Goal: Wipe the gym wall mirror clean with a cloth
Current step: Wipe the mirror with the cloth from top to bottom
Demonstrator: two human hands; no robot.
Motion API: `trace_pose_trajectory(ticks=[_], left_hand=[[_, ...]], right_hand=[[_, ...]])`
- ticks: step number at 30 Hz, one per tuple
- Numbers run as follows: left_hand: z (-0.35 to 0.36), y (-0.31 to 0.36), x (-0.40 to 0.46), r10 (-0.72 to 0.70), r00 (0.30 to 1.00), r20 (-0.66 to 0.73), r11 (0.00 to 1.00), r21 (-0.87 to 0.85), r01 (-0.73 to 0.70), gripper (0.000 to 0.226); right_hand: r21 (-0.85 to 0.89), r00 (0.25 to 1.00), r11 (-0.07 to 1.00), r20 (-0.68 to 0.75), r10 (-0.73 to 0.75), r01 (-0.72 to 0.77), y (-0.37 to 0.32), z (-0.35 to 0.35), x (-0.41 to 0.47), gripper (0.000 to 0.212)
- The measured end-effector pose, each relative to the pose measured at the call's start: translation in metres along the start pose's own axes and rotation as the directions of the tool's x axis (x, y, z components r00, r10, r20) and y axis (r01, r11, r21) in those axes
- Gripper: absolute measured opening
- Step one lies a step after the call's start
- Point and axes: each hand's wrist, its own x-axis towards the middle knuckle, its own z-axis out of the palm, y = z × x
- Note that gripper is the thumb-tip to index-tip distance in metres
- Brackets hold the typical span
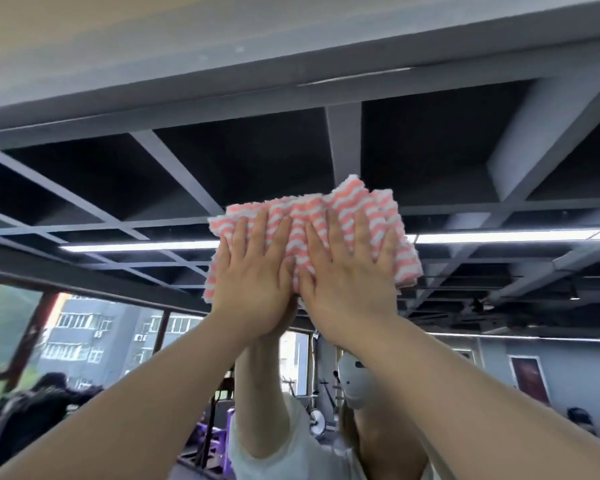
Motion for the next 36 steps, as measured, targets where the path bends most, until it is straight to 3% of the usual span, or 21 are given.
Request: trace_pose_trajectory(ticks=[8,12,15,25,36], left_hand=[[-0.002,-0.069,-0.084,-0.199,0.98,0.017,0.978,-0.053,0.199,0.059],[-0.002,-0.062,-0.11,-0.312,0.943,0.113,0.946,-0.053,0.319,0.062],[-0.001,-0.045,-0.107,-0.329,0.939,0.103,0.937,-0.088,0.338,0.063],[0.004,0.075,-0.043,-0.108,0.992,0.065,0.991,-0.069,0.113,0.073],[0.027,0.194,-0.058,0.22,0.975,-0.041,0.971,-0.09,-0.223,0.064]], right_hand=[[0.063,0.973,0.972,0.039,-0.228,0.225,-0.082,0.029,-0.032,0.057],[-0.003,0.949,0.951,0.067,-0.307,0.308,-0.075,0.032,-0.045,0.06],[-0.05,0.965,0.963,0.015,-0.263,0.264,-0.055,0.026,-0.047,0.061],[-0.11,0.998,0.992,0.011,0.062,-0.06,0.072,-0.002,-0.057,0.066],[-0.003,0.923,0.924,-0.048,0.381,-0.381,0.159,0.001,-0.151,0.069]])
